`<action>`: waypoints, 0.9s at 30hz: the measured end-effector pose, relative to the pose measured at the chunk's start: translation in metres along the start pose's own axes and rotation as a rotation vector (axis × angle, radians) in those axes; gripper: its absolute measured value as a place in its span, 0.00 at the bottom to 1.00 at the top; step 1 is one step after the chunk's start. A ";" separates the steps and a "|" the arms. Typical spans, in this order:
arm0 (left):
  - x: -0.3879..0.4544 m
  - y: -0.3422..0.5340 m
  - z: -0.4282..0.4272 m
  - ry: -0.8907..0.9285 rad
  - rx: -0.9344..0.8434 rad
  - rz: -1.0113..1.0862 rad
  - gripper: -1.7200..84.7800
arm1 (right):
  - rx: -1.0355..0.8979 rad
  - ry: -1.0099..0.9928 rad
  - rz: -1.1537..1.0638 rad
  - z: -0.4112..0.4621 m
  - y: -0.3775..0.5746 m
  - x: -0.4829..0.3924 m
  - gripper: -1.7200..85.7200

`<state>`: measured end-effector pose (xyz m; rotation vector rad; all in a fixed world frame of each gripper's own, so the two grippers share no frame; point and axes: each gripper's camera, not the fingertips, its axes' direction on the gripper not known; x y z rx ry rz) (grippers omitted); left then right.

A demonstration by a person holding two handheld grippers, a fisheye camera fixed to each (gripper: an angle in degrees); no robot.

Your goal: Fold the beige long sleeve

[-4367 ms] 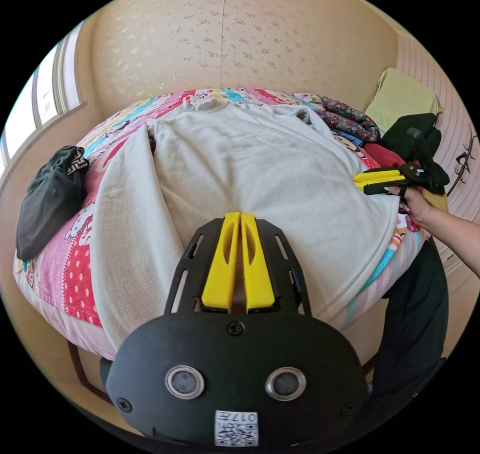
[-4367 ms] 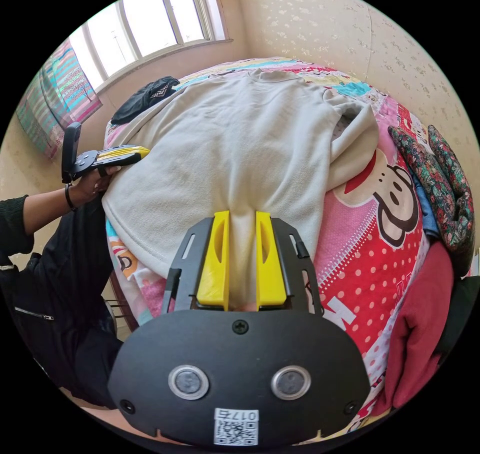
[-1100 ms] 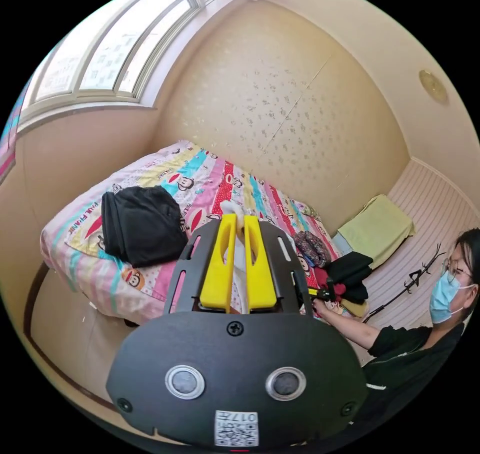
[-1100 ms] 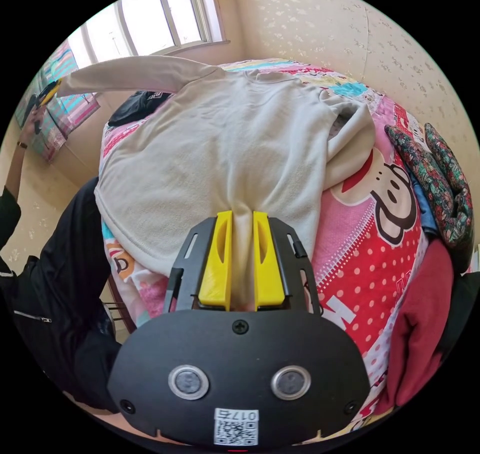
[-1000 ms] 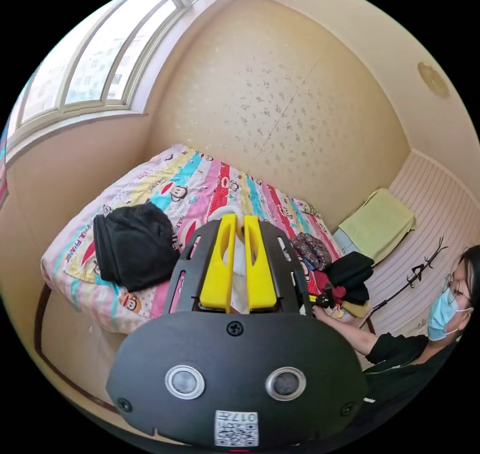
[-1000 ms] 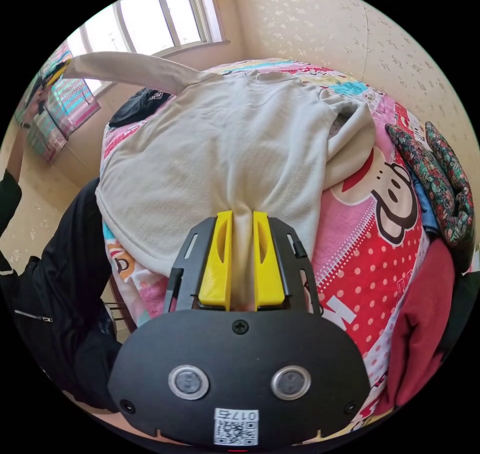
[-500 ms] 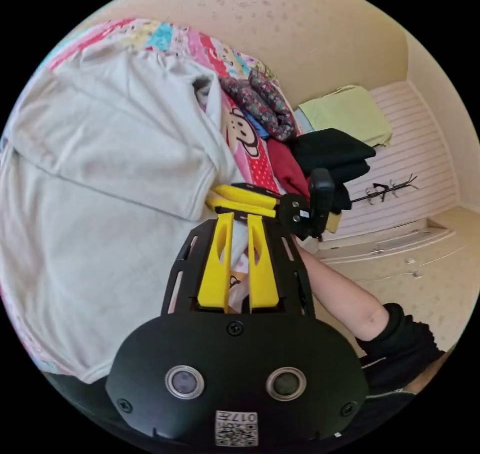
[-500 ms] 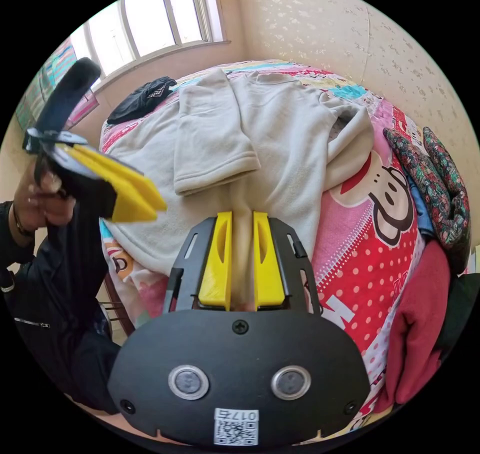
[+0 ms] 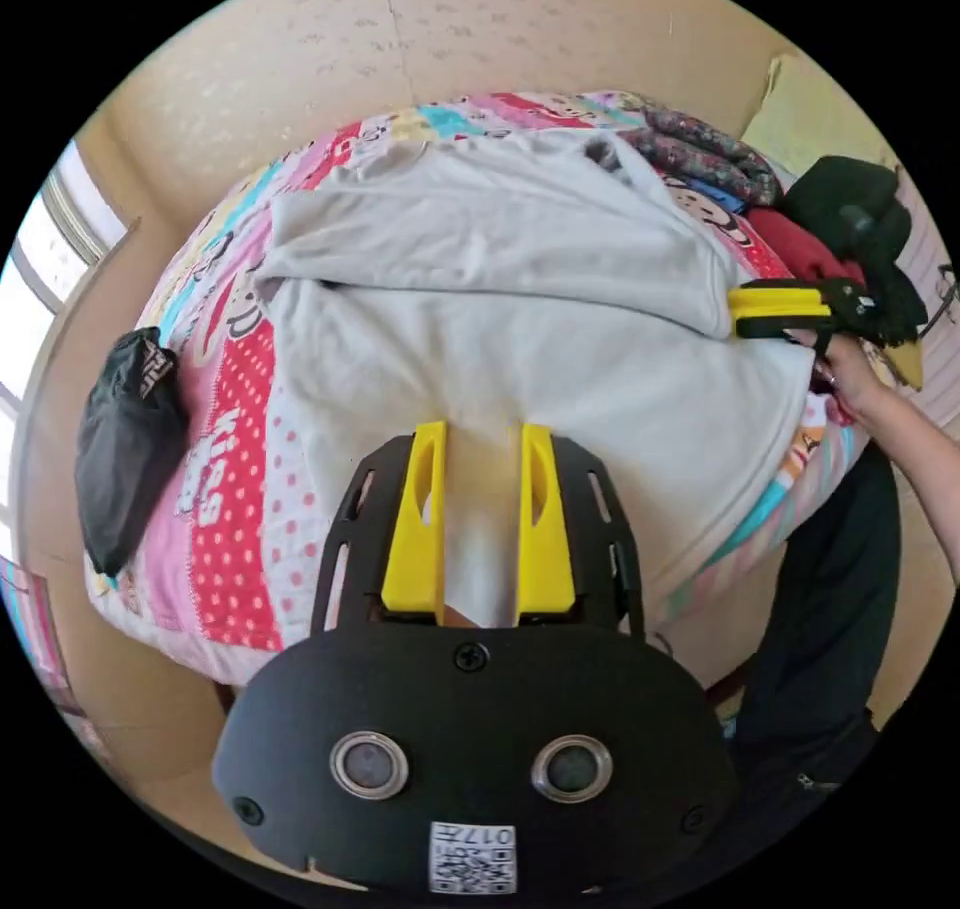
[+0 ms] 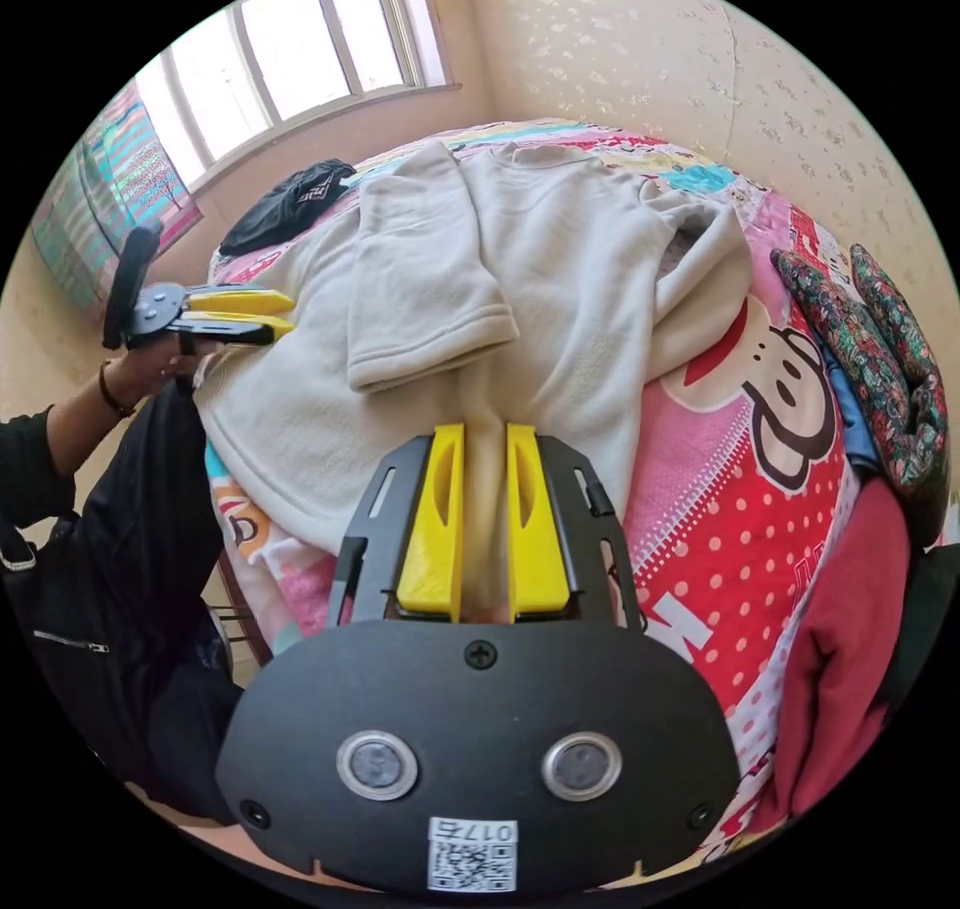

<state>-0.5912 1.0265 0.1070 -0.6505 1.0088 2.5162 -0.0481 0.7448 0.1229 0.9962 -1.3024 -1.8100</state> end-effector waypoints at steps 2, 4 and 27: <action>-0.021 0.031 -0.001 0.130 0.151 -0.112 0.14 | 0.007 0.013 -0.007 -0.003 0.001 -0.001 0.11; -0.039 0.038 0.000 0.230 0.147 -0.180 0.12 | 0.001 0.013 -0.008 -0.006 0.000 0.000 0.12; -0.059 0.076 0.009 0.256 0.175 -0.180 0.11 | 0.235 -0.418 0.575 -0.057 -0.031 0.078 0.08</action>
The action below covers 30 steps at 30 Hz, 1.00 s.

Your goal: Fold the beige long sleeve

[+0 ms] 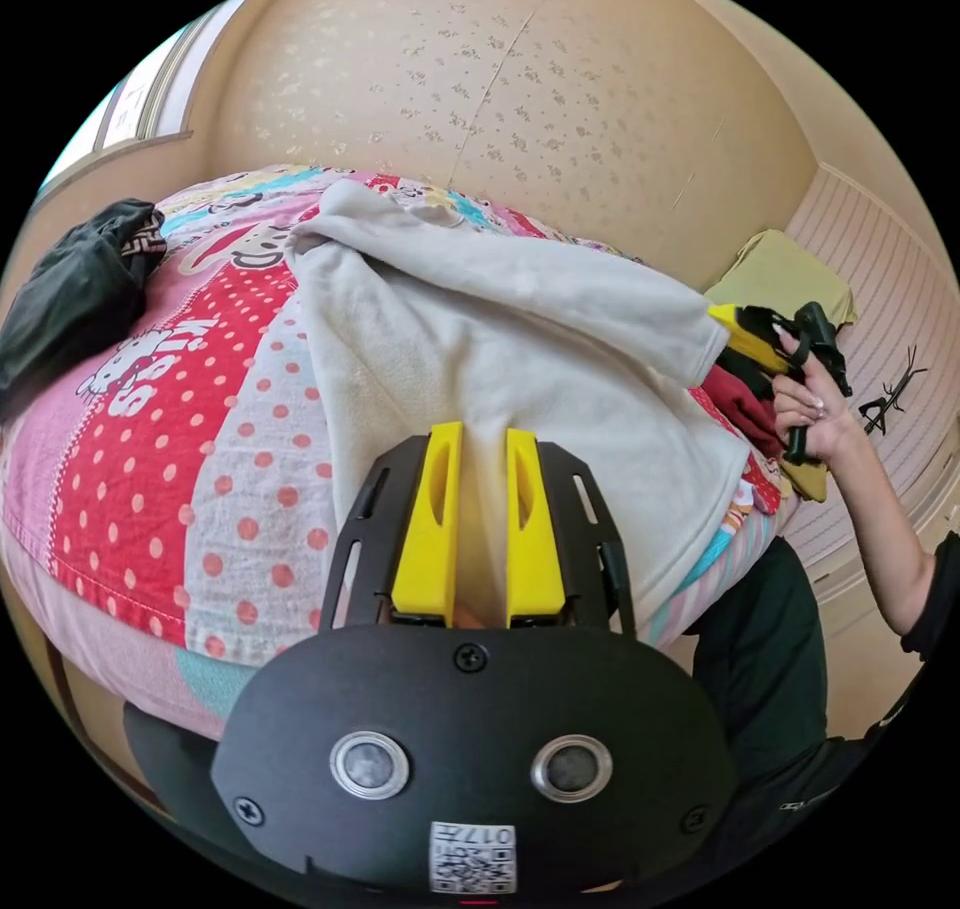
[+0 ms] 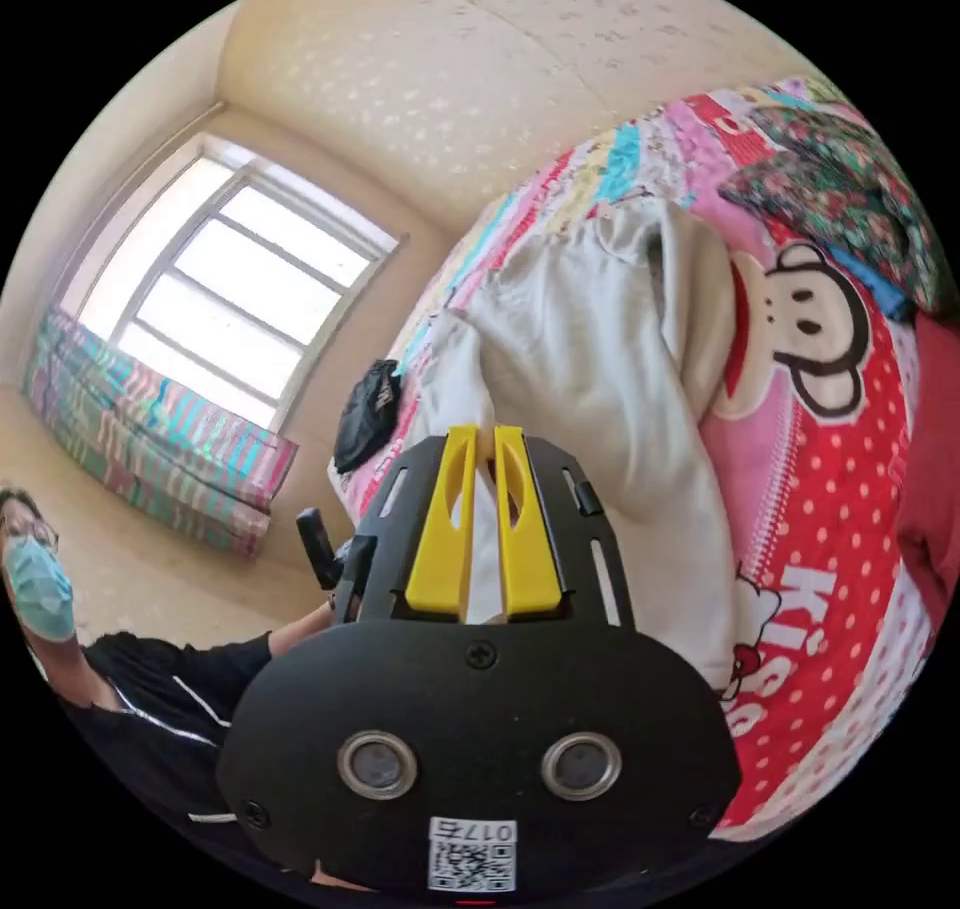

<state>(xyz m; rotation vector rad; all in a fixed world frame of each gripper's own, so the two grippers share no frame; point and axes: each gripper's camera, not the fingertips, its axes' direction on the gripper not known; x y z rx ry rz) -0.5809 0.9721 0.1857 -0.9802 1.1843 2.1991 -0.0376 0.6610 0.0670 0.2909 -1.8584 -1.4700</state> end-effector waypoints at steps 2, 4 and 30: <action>-0.002 0.001 0.000 0.001 0.000 0.000 0.11 | -0.150 0.056 0.132 0.019 -0.003 0.044 0.11; -0.005 0.002 -0.001 0.004 0.000 -0.001 0.11 | -0.027 -0.118 0.169 0.002 -0.001 0.060 0.13; -0.036 0.006 -0.006 0.033 0.004 -0.014 0.11 | 0.162 0.941 -0.424 -0.026 -0.221 -0.119 0.04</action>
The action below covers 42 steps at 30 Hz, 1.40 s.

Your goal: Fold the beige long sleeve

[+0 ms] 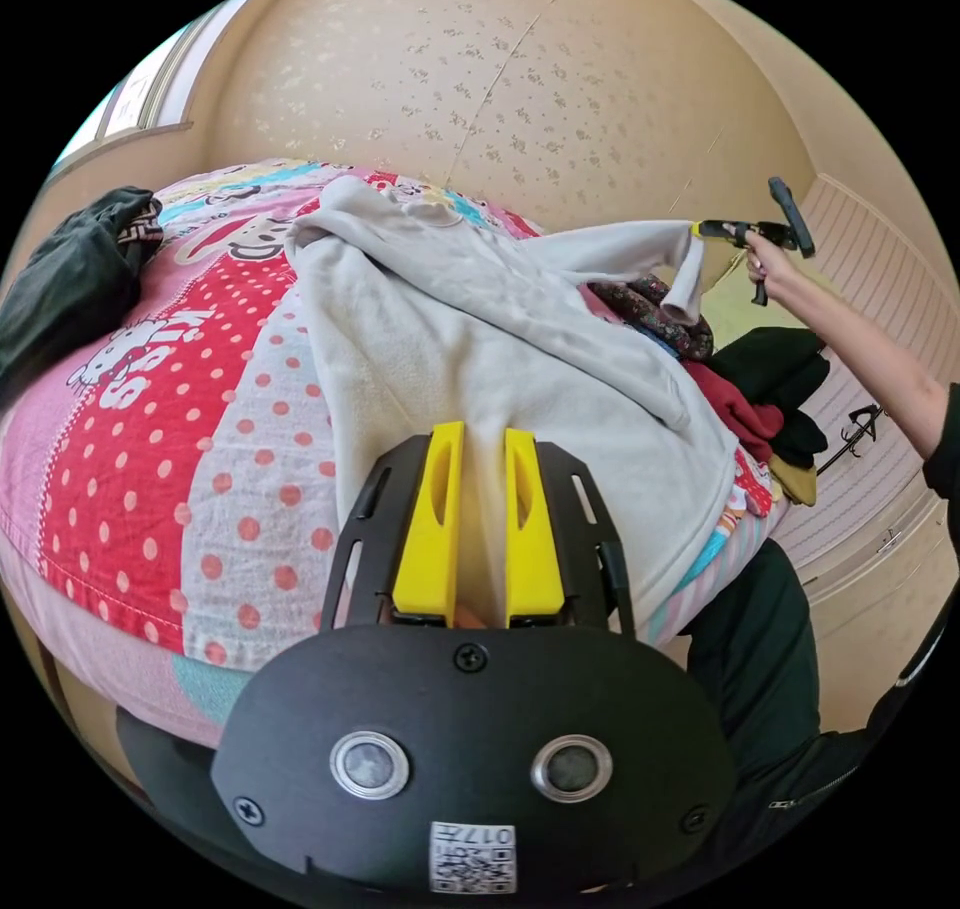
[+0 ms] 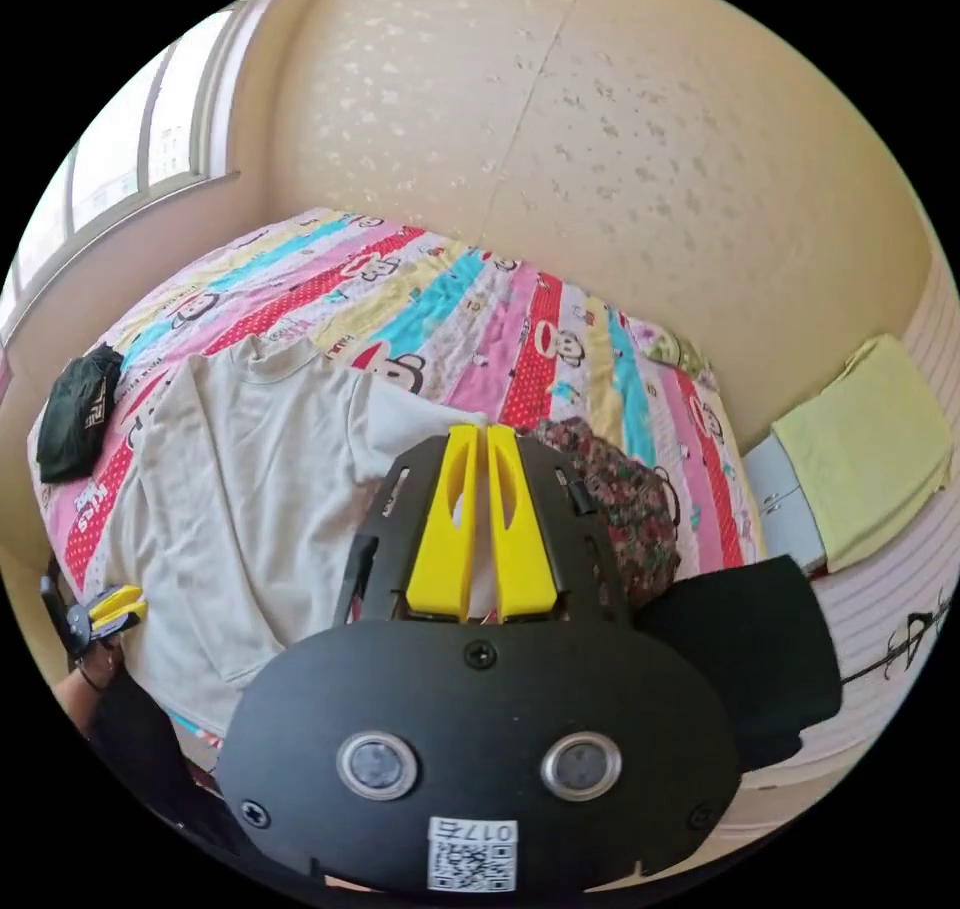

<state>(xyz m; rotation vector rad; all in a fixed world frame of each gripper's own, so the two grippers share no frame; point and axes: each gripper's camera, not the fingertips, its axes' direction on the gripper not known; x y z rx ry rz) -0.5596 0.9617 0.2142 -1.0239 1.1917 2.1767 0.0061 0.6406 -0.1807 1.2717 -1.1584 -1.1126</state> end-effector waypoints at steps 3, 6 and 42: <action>-0.002 0.000 -0.001 0.001 0.000 -0.001 0.11 | -0.012 -0.281 -0.081 -0.044 -0.038 -0.012 0.05; -0.004 -0.001 -0.002 -0.002 0.001 0.001 0.11 | -0.089 -0.587 -0.177 -0.057 -0.038 -0.064 0.05; -0.012 -0.005 -0.015 0.013 0.010 0.000 0.11 | -0.026 -1.136 -0.091 -0.065 0.048 -0.106 0.06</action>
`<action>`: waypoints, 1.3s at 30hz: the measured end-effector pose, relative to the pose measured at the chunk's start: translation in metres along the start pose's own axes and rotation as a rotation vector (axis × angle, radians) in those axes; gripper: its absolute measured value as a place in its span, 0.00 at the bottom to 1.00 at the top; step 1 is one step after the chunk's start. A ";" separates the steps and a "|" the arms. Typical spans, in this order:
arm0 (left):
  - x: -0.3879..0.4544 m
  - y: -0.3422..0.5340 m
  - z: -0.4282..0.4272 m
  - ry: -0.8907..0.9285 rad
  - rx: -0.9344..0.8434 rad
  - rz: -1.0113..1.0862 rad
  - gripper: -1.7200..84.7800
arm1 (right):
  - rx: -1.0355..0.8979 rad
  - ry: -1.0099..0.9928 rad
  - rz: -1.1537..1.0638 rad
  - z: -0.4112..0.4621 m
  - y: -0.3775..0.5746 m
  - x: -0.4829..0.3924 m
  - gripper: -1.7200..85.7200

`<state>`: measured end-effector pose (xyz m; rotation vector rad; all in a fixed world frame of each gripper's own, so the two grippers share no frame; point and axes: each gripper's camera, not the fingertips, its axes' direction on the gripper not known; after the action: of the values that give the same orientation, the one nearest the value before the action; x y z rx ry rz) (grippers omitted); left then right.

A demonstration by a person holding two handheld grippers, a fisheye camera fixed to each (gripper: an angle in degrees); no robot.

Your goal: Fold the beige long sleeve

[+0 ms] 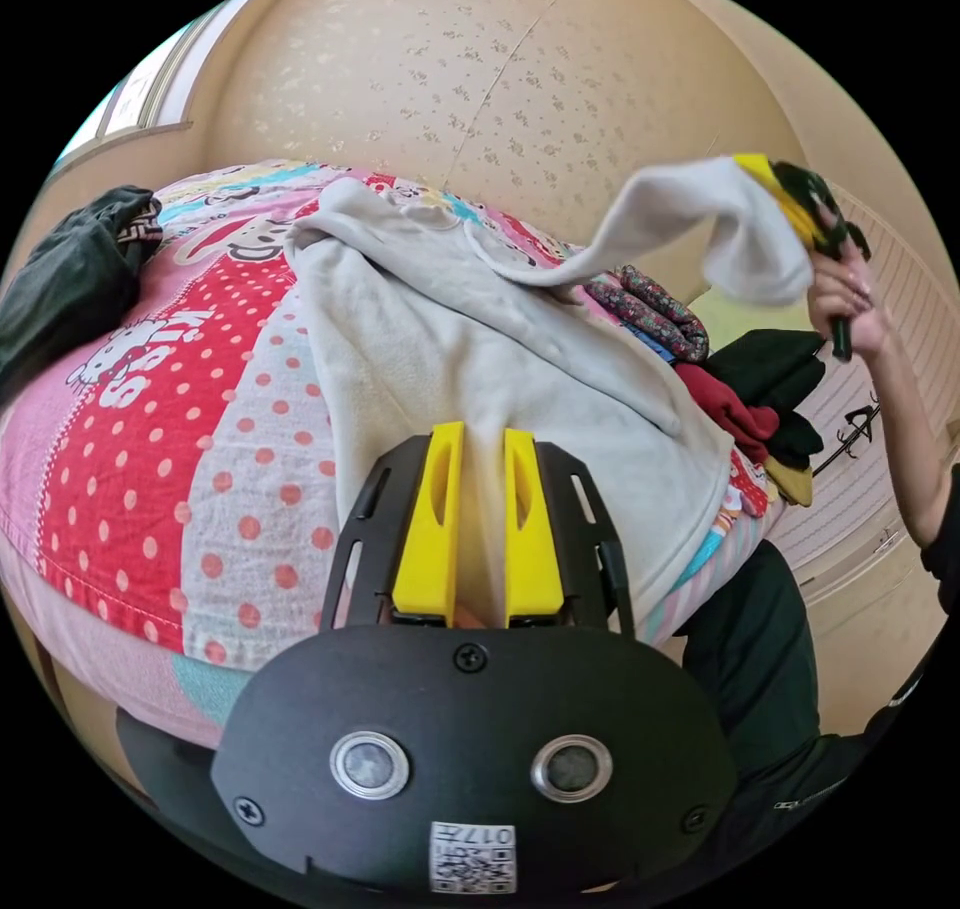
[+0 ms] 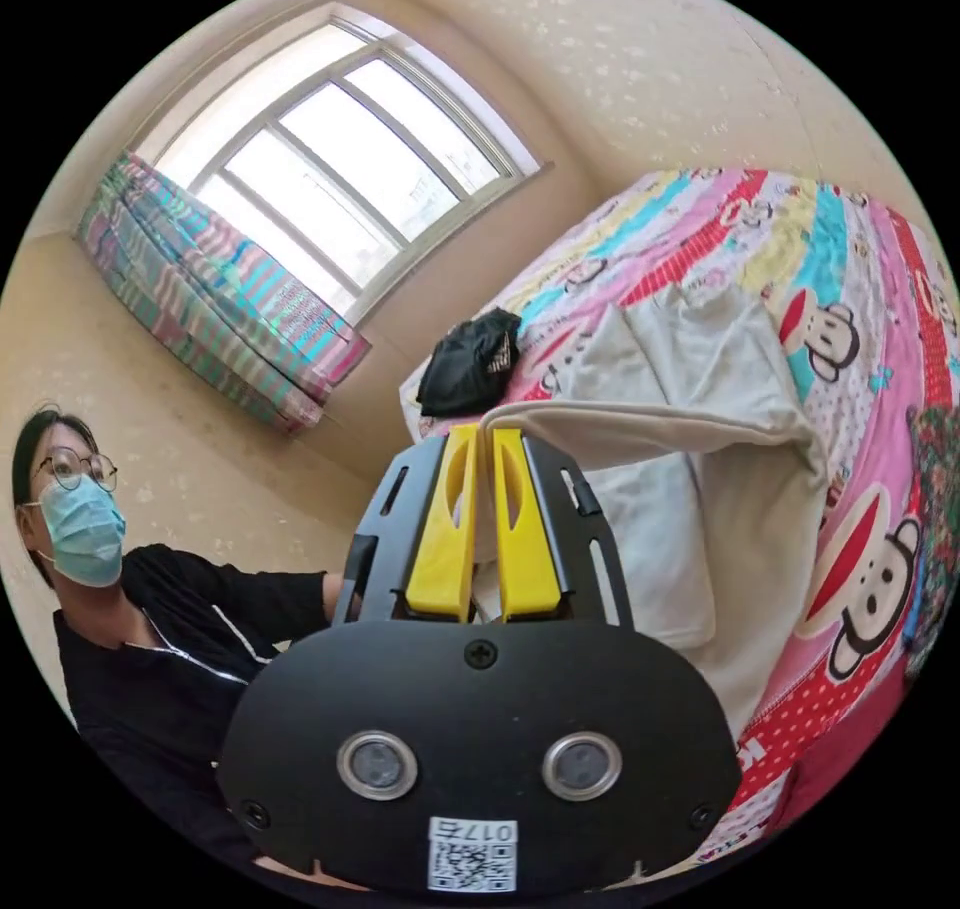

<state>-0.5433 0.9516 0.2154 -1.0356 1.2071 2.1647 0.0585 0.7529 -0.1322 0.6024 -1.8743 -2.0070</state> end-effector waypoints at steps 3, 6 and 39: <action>0.001 0.000 -0.001 0.006 0.001 0.000 0.10 | 0.146 0.073 -0.092 -0.036 -0.004 -0.040 0.06; 0.002 -0.001 -0.003 0.007 0.002 0.000 0.11 | 0.189 0.113 0.020 -0.019 0.052 -0.028 0.06; 0.114 -0.085 -0.016 0.375 -0.174 0.317 0.09 | 0.052 -0.108 0.210 -0.003 0.199 0.036 0.07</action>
<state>-0.5492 0.9848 0.0768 -1.4607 1.4497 2.4221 0.0197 0.7154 0.0626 0.2998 -1.9669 -1.8941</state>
